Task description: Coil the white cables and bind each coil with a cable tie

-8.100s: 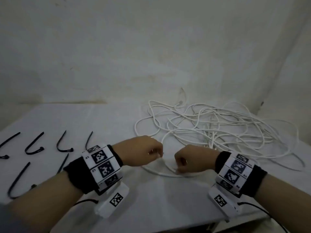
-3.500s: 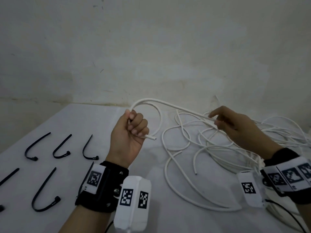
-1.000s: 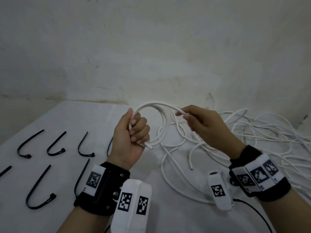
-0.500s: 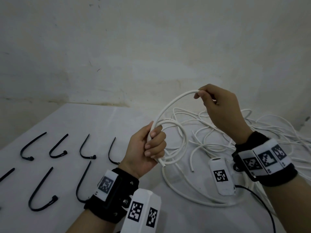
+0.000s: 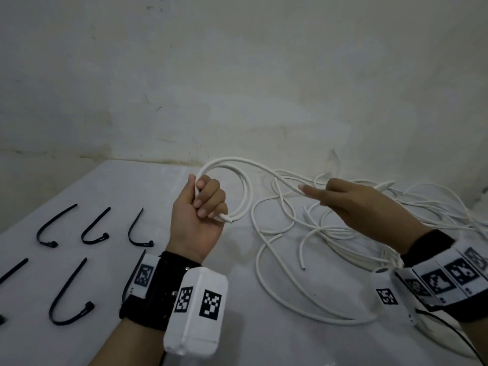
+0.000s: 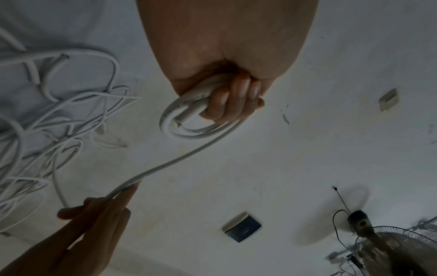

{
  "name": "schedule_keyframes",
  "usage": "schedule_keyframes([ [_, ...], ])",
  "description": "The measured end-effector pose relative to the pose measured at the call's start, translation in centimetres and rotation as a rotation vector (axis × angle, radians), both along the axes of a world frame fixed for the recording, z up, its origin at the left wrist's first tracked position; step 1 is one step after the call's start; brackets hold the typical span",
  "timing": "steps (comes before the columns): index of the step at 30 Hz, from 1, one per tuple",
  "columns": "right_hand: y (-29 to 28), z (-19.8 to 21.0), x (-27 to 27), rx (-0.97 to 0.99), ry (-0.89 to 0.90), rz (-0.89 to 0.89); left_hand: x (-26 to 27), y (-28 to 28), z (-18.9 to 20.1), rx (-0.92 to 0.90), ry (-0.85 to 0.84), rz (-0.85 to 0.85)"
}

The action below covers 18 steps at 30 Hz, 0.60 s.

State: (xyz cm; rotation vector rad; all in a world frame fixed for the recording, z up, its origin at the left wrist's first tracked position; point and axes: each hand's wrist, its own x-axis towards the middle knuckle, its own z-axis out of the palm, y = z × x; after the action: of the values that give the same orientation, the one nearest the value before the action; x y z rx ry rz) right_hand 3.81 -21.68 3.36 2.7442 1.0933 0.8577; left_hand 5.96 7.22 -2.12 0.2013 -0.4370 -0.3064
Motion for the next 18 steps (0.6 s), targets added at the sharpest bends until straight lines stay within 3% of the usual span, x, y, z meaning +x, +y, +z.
schedule_keyframes([
  [2,0.1,-0.4,-0.2,-0.116,-0.032,-0.027,0.0,0.0,0.0,0.011,0.008,0.018],
  [5,0.2,-1.0,-0.5,-0.174,0.002,-0.053,0.3,0.3,-0.2,-0.07,-0.053,-0.083],
  [9,-0.9,-0.6,-0.6,-0.101,-0.051,-0.083,0.8,1.3,-0.2,-0.141,-0.096,-0.122],
  [12,-1.2,-0.5,-0.9,-0.039,-0.147,-0.077,0.6,1.3,0.0,-0.134,-0.065,-0.051],
  [18,0.4,-0.4,-1.7,-0.146,-0.16,0.003,0.1,0.7,0.4,-0.062,0.012,0.096],
])
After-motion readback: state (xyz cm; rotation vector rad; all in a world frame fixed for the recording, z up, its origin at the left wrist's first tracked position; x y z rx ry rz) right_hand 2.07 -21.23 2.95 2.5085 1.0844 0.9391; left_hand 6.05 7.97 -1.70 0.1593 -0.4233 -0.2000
